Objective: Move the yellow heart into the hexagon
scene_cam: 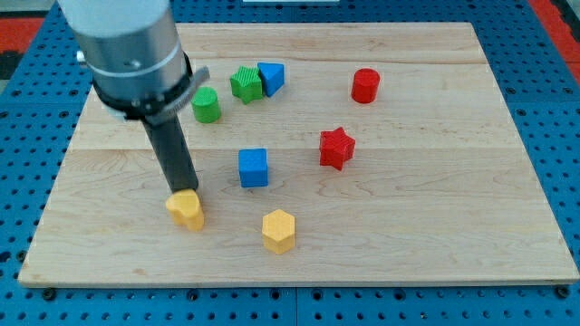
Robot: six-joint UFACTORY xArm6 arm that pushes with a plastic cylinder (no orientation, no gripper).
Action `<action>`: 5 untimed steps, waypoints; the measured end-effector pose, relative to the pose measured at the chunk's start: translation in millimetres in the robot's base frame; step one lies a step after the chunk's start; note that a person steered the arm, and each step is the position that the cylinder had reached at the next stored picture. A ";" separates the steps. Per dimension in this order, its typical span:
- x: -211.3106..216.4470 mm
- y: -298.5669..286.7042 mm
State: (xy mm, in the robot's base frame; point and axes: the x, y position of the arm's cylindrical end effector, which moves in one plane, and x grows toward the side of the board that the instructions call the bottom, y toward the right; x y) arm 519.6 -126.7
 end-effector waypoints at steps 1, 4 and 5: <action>11.5 -59.3; 19.9 -5.4; 53.4 -21.6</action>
State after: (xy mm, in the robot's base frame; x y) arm 573.0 -148.3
